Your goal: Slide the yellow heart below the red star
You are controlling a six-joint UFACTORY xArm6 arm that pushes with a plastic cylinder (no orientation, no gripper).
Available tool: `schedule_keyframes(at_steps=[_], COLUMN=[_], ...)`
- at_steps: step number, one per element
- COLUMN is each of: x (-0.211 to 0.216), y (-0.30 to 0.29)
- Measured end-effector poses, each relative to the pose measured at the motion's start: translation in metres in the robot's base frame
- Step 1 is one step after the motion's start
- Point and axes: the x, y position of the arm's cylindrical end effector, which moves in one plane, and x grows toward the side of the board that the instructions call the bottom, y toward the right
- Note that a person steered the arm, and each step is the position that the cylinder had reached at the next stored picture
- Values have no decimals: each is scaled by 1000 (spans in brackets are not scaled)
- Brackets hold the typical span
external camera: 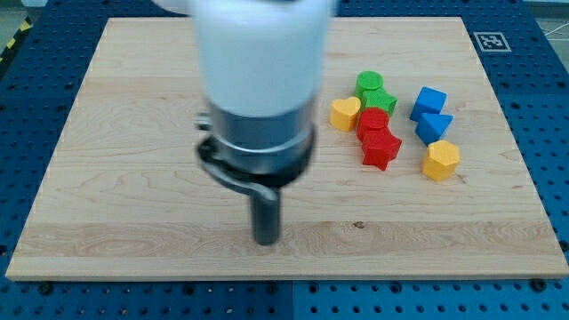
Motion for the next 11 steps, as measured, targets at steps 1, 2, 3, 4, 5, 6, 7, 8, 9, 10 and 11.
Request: schedule_keyframes(at_steps=[1,2,3,4,5,6,7,8,9,10,11], x=[-49,-126,-192,-249,-260,-254,-238,-238,-227,-211,-201], y=[-44,-46,2,75,79,84,97,97,99,100,100])
